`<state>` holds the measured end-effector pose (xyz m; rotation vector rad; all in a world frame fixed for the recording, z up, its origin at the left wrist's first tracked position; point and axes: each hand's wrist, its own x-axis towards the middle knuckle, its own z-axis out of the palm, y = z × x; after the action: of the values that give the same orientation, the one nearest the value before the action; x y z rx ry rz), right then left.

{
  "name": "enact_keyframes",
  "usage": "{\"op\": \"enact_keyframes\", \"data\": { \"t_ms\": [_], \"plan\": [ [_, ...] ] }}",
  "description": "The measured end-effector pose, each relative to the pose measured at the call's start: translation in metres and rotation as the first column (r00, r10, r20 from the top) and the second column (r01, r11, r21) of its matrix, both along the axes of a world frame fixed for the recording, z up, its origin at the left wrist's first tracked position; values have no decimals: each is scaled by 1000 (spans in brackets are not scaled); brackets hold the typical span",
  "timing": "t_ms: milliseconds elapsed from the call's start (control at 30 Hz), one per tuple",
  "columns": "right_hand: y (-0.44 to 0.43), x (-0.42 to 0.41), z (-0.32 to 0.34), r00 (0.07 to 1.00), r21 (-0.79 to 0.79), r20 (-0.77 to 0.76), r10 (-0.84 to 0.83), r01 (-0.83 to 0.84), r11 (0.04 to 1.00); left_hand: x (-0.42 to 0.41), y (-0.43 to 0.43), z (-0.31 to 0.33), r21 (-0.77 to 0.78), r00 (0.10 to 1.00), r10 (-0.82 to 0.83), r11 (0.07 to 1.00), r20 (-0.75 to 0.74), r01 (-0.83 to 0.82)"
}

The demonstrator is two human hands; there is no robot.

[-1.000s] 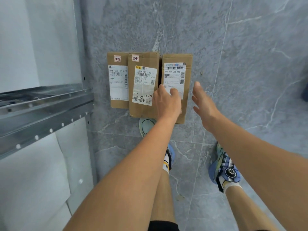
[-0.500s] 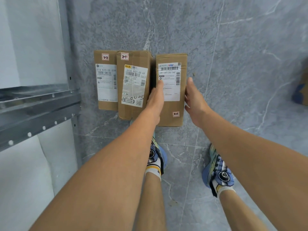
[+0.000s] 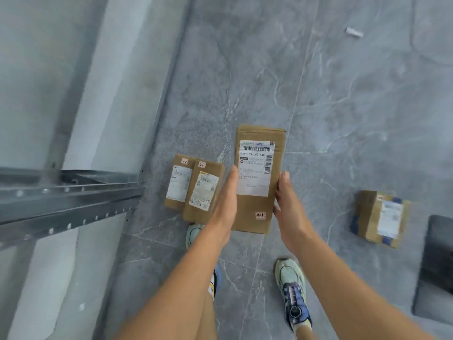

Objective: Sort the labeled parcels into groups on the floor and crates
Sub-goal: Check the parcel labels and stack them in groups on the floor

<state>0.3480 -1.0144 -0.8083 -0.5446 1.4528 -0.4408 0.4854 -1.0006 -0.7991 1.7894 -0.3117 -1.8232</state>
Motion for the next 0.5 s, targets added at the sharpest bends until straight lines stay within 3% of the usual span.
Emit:
{"op": "enact_keyframes", "data": {
  "t_ms": [200, 500],
  "plan": [
    [-63, 8, 188, 993, -257, 45, 111, -96, 962, 5, -40, 199, -198, 991, 117, 975, 62, -103],
    [-89, 25, 470, 936, -576, 115, 333, -210, 790, 5, -31, 484, -564, 927, 322, 809, 192, -164]
  ]
}}
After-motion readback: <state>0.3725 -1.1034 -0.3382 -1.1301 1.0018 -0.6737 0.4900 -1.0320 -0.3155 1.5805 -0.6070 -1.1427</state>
